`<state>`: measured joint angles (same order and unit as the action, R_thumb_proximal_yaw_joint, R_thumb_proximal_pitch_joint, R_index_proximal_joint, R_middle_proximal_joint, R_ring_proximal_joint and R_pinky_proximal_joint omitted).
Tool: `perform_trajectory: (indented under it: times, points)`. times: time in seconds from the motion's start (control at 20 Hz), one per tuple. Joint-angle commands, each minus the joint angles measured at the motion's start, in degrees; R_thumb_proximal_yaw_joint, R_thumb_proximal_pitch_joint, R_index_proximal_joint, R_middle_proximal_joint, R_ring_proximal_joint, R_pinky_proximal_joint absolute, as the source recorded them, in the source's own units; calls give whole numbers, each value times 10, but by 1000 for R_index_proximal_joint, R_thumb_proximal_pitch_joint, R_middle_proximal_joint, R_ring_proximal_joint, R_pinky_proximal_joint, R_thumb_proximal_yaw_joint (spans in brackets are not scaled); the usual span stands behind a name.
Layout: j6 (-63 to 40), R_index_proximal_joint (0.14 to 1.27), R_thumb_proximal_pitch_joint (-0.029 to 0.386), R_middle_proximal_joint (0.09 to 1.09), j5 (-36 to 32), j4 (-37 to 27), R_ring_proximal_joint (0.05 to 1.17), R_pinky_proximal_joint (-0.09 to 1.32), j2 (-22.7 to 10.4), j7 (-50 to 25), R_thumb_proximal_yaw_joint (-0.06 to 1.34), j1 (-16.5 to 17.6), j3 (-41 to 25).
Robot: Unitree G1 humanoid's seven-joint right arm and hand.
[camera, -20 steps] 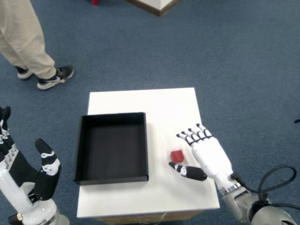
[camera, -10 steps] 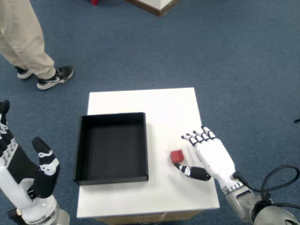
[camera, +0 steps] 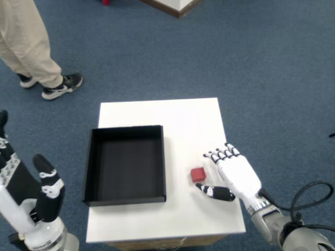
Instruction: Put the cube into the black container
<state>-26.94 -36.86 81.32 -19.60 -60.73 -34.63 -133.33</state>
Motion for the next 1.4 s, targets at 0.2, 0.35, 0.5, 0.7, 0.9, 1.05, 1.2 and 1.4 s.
perform_trajectory:
  times: [0.2,0.35,0.5,0.7,0.9,1.05,1.2,1.4]
  points:
    - [23,373,-19,317,-22,13,293,128,-16,23,482,-14,13]
    - [33,373,-19,317,-24,13,292,126,-13,40,472,-13,13]
    - [40,374,-19,317,-25,13,292,126,-8,57,460,-16,13]
    - [46,371,-18,311,-31,13,286,121,-5,75,459,-11,15]
    - [54,369,-18,310,-37,12,284,120,2,89,464,-6,19]
    - [59,366,-17,308,-38,14,283,120,14,94,465,-11,19]
    - [54,363,-17,306,-35,16,281,123,23,85,456,-19,16]
    - [43,367,-17,303,-27,17,280,126,26,58,439,-18,8]
